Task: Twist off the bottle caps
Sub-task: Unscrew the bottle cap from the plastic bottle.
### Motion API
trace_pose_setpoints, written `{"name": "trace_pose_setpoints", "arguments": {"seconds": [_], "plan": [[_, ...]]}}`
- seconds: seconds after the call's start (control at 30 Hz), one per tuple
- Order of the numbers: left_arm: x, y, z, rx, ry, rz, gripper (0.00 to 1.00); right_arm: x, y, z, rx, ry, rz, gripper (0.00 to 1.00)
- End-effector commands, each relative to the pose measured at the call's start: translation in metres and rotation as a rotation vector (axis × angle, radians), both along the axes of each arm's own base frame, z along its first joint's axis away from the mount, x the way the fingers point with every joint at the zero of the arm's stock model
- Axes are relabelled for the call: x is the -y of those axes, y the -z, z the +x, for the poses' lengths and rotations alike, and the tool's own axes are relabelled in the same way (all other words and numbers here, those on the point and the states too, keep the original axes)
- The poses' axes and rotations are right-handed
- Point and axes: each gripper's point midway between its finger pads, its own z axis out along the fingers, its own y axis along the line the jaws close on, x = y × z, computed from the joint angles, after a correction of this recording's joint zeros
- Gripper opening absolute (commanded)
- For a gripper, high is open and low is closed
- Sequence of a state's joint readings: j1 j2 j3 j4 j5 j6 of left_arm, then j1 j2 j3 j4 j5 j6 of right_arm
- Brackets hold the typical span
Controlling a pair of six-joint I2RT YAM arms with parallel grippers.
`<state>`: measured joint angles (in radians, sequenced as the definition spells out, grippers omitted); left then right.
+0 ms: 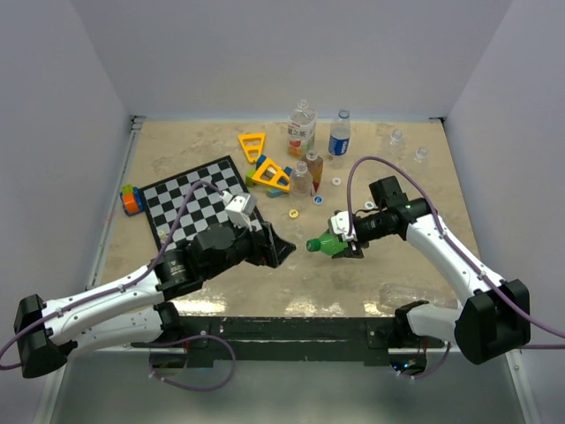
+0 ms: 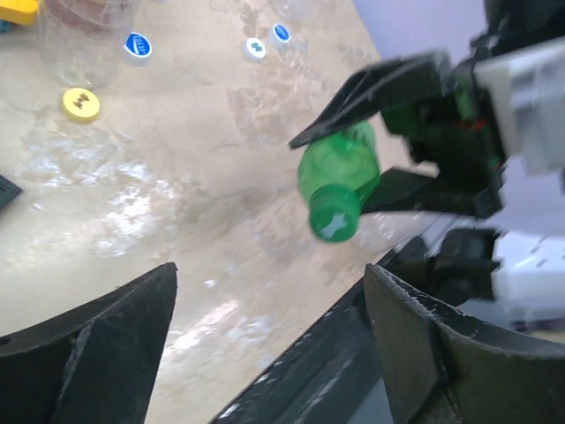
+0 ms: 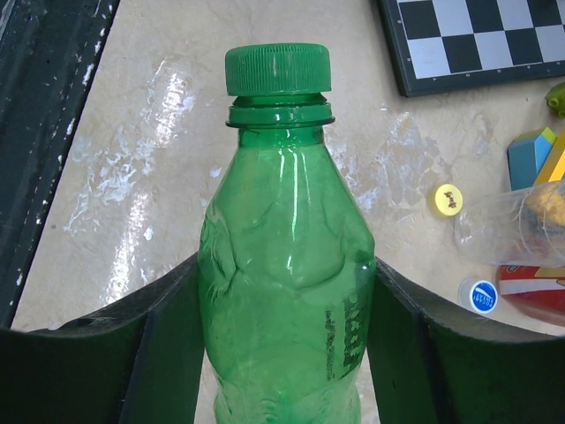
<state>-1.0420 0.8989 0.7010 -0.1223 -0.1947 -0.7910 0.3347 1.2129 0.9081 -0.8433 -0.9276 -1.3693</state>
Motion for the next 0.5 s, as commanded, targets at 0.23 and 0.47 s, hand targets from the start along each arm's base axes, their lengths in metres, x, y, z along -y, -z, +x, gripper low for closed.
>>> {"name": "trace_pose_setpoints", "arguments": {"seconds": [0.23, 0.47], "plan": [[-0.001, 0.01, -0.021, 0.602, 0.494, 0.365, 0.94, 0.001, 0.0, -0.002, -0.006, 0.002, -0.001, 0.0], [0.015, -0.007, -0.019, 0.885, 0.615, 0.415, 0.93, 0.001, 0.001, -0.002, -0.004, 0.001, -0.002, 0.0]]}}
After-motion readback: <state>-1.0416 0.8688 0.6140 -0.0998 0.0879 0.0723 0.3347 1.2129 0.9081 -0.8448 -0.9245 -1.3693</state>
